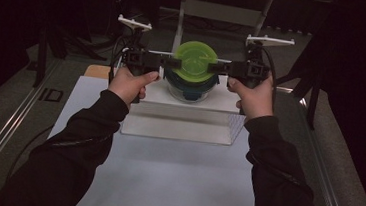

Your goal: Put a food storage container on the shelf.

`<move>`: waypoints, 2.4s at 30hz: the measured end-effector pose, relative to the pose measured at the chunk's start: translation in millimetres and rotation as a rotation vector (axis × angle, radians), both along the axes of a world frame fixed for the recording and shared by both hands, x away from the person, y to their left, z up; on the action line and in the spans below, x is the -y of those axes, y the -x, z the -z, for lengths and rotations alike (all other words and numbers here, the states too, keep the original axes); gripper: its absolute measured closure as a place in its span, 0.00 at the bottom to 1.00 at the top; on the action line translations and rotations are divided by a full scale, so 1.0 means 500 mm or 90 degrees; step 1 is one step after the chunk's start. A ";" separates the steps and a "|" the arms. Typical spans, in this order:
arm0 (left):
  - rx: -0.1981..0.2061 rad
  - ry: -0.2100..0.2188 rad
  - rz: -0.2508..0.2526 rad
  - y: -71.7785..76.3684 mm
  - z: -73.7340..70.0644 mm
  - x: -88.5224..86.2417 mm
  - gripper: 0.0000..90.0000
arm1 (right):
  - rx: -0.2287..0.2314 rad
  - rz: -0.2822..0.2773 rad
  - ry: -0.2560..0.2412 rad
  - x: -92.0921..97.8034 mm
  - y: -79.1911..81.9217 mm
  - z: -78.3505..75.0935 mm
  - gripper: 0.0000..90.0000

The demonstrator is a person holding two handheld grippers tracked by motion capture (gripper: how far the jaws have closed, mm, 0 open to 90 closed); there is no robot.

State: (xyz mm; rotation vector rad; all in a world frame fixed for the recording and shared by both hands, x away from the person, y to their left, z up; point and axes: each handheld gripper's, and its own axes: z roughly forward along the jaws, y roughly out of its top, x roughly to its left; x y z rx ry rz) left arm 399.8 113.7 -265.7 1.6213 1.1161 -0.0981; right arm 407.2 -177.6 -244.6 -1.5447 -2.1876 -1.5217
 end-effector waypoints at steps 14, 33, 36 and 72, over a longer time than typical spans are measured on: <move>-0.005 0.016 -0.035 -0.029 0.005 0.016 0.61 | -0.026 0.044 -0.005 -0.009 -0.039 -0.001 0.73; -0.003 0.024 -0.031 -0.025 -0.007 0.008 0.44 | 0.022 0.037 0.000 -0.008 -0.034 -0.008 0.43; 0.024 0.019 -0.020 -0.008 -0.014 0.001 0.42 | 0.060 0.041 0.018 -0.006 -0.018 -0.015 0.39; 0.277 -0.040 0.098 0.208 0.086 -0.023 0.00 | 0.212 -0.104 0.049 0.011 0.160 0.101 0.20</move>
